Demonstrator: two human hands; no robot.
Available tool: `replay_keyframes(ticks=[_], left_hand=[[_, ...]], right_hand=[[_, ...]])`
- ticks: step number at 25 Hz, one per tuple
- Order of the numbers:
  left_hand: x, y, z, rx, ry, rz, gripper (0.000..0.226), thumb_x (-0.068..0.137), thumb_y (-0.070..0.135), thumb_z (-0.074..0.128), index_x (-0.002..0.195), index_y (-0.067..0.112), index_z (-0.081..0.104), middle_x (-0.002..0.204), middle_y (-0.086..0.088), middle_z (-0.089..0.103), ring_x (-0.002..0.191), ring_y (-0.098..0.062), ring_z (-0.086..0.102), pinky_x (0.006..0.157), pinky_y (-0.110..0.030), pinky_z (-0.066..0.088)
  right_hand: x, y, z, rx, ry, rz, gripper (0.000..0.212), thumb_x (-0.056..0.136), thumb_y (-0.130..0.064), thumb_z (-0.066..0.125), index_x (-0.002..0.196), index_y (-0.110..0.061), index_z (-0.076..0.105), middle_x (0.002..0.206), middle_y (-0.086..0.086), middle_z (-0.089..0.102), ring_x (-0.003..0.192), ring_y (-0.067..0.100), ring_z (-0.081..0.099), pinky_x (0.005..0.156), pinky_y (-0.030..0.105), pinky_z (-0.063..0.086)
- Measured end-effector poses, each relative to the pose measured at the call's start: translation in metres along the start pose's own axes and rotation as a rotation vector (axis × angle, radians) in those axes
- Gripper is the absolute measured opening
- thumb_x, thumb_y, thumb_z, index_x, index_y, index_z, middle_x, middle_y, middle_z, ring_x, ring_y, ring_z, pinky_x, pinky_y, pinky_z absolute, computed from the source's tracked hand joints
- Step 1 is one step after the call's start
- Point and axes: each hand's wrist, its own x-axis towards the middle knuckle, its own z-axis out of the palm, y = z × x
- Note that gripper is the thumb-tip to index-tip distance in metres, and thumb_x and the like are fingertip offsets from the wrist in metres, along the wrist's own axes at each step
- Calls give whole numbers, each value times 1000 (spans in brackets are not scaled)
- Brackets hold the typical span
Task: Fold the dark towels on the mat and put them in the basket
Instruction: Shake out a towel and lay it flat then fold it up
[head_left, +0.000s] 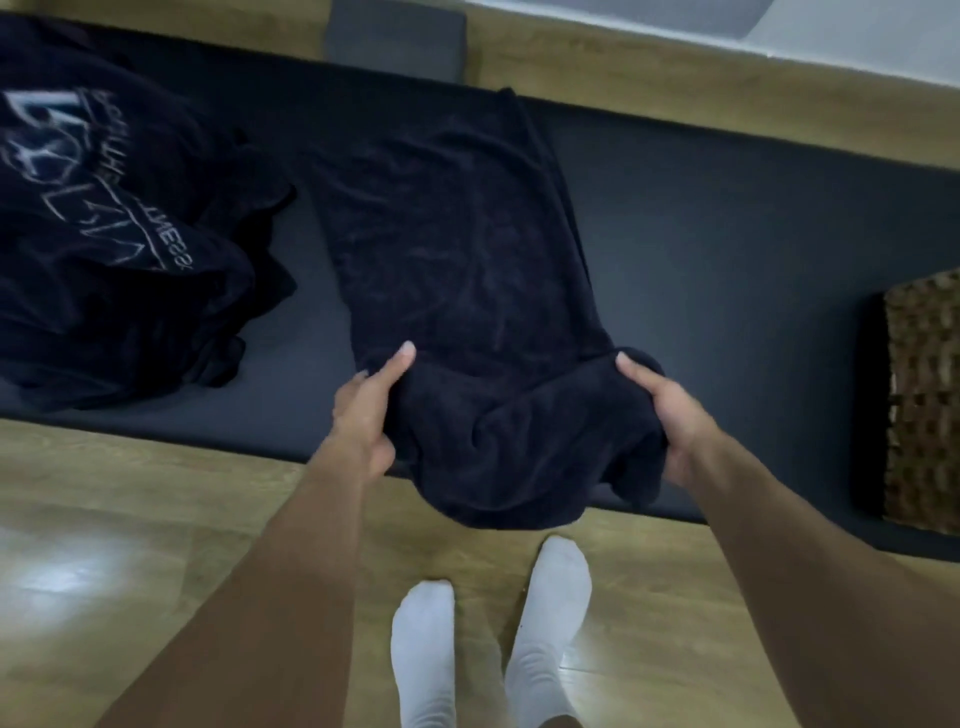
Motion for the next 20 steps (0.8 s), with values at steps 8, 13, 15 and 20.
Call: replay_keyframes(ticks=[8, 13, 15, 20], left_hand=[[-102, 230, 107, 29, -343, 303, 30, 92, 4, 61, 113, 25, 64, 110, -9, 73, 102, -27, 69, 87, -42, 56], [-180, 376, 199, 34, -337, 630, 43, 91, 0, 53, 131, 16, 54, 109, -10, 68, 98, -26, 67, 87, -46, 57], [-209, 405, 220, 9, -417, 704, 36, 93, 0, 49, 119, 23, 59, 103, -6, 71, 91, -23, 69, 76, -41, 60], [-234, 384, 231, 42, -487, 765, 44, 94, -1, 47, 120, 32, 58, 110, 1, 72, 93, -17, 70, 77, -35, 60]], right_hand=[[-103, -204, 48, 223, -136, -321, 34, 88, -34, 59, 100, -2, 65, 85, 14, 73, 74, 26, 71, 64, 34, 58], [-193, -332, 51, 332, -242, -637, 26, 91, -25, 50, 96, -3, 63, 82, 12, 70, 76, 26, 69, 65, 34, 58], [-225, -358, 43, 394, -256, -749, 21, 90, -22, 52, 98, -5, 63, 86, 11, 69, 79, 25, 69, 70, 34, 58], [-242, -339, 6, 397, -238, -800, 21, 89, -19, 50, 97, -5, 63, 88, 11, 68, 83, 25, 68, 76, 36, 56]])
